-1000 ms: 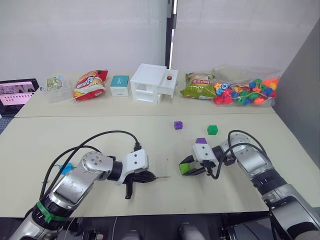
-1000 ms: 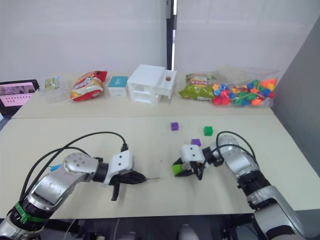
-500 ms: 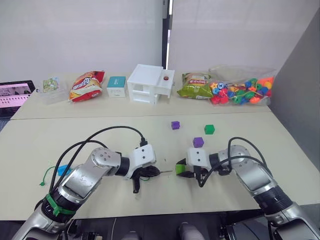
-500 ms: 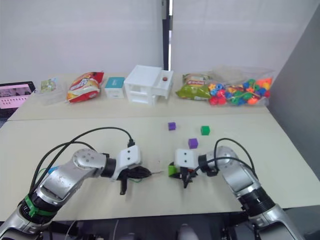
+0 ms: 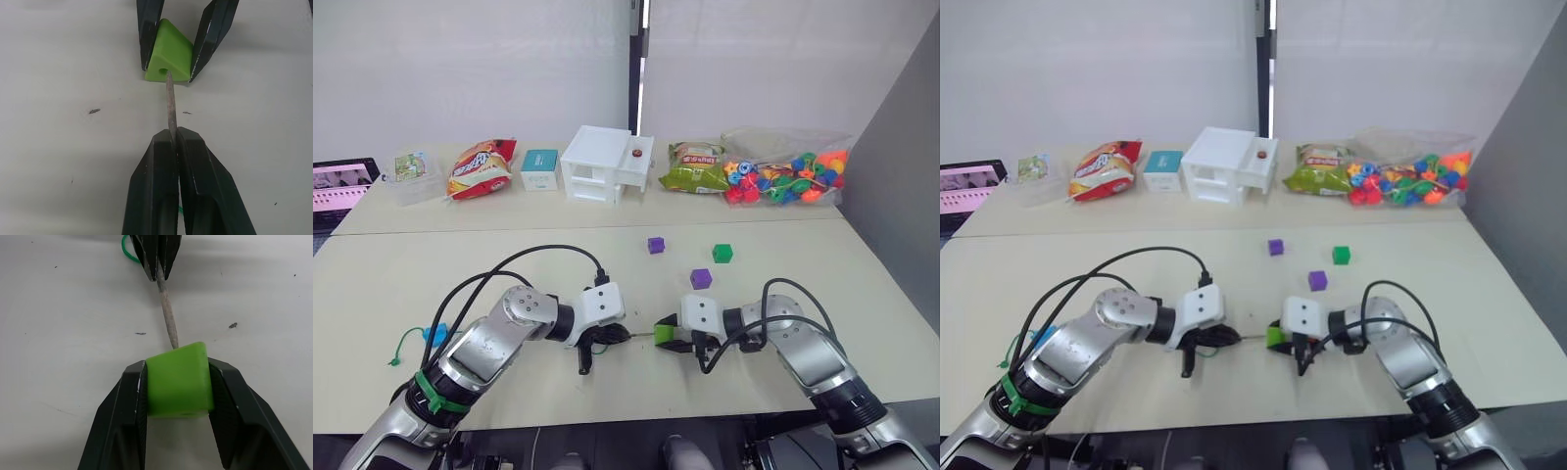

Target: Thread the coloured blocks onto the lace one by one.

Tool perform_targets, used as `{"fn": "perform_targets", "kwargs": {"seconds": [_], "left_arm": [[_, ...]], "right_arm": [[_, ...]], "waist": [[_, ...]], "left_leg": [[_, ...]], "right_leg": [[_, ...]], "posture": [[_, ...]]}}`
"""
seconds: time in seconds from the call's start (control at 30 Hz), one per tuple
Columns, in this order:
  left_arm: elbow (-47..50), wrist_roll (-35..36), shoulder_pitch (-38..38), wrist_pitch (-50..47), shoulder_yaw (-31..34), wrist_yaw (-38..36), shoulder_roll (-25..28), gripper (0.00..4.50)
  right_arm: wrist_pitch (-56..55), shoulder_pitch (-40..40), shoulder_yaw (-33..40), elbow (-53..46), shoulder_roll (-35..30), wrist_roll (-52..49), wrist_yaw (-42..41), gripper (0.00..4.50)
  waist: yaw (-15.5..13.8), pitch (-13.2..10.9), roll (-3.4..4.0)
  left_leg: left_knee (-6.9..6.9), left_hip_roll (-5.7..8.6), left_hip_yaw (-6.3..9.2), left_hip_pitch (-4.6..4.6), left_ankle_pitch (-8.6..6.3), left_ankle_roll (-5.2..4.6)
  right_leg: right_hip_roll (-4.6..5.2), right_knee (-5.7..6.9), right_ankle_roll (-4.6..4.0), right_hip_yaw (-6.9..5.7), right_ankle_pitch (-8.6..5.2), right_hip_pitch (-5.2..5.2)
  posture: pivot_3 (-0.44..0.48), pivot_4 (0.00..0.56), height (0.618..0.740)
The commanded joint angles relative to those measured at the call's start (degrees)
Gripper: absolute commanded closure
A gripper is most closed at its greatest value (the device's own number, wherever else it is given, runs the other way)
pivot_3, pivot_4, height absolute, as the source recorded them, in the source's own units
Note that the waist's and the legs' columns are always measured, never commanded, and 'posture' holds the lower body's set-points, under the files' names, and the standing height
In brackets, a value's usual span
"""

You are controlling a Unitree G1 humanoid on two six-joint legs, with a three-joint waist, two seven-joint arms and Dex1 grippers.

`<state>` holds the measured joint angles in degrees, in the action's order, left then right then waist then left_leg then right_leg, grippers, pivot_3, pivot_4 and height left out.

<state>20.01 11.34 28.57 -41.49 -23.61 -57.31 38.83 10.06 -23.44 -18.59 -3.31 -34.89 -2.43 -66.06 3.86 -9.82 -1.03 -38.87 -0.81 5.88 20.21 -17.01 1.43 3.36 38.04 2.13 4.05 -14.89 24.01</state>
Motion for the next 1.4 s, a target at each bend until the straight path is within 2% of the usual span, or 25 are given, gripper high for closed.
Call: {"fn": "perform_targets", "kwargs": {"seconds": [0.03, 0.77, 1.1, 1.27, 1.4], "left_arm": [[0.47, -0.3, 0.42, 1.06, -0.19, 0.01, -0.48, 4.5], [-2.9, -2.16, 3.04, 3.56, -2.22, -0.67, -4.58, 4.5], [-7.73, -2.13, 3.95, 6.69, -3.77, -1.01, -10.45, 4.5], [-9.15, -0.61, 2.85, 7.5, -2.01, -1.23, -12.64, 4.5], [-6.43, 2.74, 1.88, 5.94, 1.54, -3.65, -11.43, 3.19]], "right_arm": [[-2.2, 1.2, -2.08, 2.98, 1.09, -0.28, -1.32, 3.32], [-1.19, 1.21, -3.75, -0.4, 1.87, -0.57, -2.34, 3.32], [2.0, 0.95, -4.2, -4.23, 3.69, -1.4, -1.8, 3.32], [2.31, 1.42, -4.51, -4.51, 4.11, -0.91, -1.36, 3.32], [2.61, 2.33, -4.13, -4.16, 3.39, -0.54, -1.24, 3.32]], "waist": [[0.07, 0.0, 0.0], [0.07, 0.0, 0.0], [-0.3, 0.0, 0.0], [-0.89, 0.04, -0.02], [-0.87, 0.05, -0.02]], "left_leg": [[0.0, 0.0, 0.0, 0.0, 0.0, 0.0], [0.0, 0.0, 0.0, 0.0, 0.0, 0.0], [-0.02, 0.04, 0.01, 0.02, 0.0, 0.0], [-0.08, 0.05, 0.01, -0.01, 0.01, 0.01], [-0.07, 0.03, 0.01, -0.01, 0.01, 0.01]], "right_leg": [[0.0, 0.0, 0.0, 0.0, 0.0, 0.0], [-0.01, 0.01, 0.0, 0.0, 0.0, 0.01], [0.02, 0.01, 0.0, 0.0, 0.0, 0.0], [0.04, 0.0, 0.0, 0.0, 0.0, -0.08], [0.01, 0.01, 0.0, 0.0, 0.0, -0.04]], "posture": [[0.0, 0.15, 0.74], [0.0, 0.15, 0.74], [0.0, 0.15, 0.74], [0.0, 0.15, 0.74], [0.0, 0.15, 0.74]]}}
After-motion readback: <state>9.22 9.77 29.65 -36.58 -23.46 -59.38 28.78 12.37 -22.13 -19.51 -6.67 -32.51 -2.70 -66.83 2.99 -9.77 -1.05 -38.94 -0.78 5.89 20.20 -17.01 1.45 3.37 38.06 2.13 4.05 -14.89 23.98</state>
